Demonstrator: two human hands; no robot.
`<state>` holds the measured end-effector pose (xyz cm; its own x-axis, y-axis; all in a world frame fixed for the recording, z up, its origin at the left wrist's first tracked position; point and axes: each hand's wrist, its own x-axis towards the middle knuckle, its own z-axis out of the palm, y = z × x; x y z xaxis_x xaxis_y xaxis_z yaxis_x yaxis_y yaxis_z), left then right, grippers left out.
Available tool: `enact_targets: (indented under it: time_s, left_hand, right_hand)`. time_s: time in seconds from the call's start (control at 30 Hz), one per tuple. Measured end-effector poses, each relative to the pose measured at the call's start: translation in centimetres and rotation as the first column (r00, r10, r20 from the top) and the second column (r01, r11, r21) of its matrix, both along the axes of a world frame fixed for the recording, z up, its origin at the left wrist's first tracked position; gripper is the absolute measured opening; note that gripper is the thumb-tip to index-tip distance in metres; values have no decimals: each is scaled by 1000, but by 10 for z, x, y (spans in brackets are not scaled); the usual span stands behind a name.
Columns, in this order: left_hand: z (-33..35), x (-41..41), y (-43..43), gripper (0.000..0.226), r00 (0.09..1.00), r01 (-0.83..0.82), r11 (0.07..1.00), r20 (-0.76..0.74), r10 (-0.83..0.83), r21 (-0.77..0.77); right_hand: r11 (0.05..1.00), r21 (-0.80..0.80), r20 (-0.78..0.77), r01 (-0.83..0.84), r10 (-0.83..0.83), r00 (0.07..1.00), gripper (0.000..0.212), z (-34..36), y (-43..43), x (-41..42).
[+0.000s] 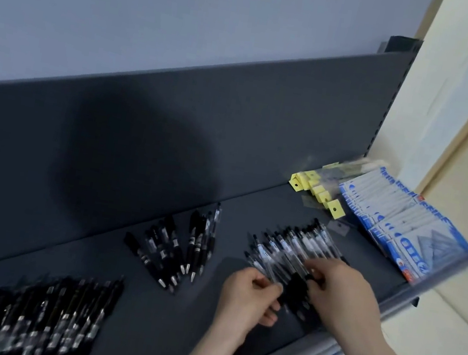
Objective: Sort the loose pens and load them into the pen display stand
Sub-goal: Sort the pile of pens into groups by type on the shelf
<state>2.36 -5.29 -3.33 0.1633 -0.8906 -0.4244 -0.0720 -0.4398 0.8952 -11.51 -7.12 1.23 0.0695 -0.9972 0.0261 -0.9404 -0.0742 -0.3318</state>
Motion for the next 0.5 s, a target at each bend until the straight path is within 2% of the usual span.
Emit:
enact_targets:
  time_s: [0.33, 0.5]
  left_hand:
    - [6, -7, 1, 21, 990, 52, 998, 136, -46, -44]
    - [9, -3, 4, 18, 972, 56, 996, 231, -38, -75]
  right_hand:
    - [1000, -26, 18, 2, -2, 1000, 24, 1, 1, -7]
    - [999, -30, 57, -21, 23, 998, 31, 0, 1, -4]
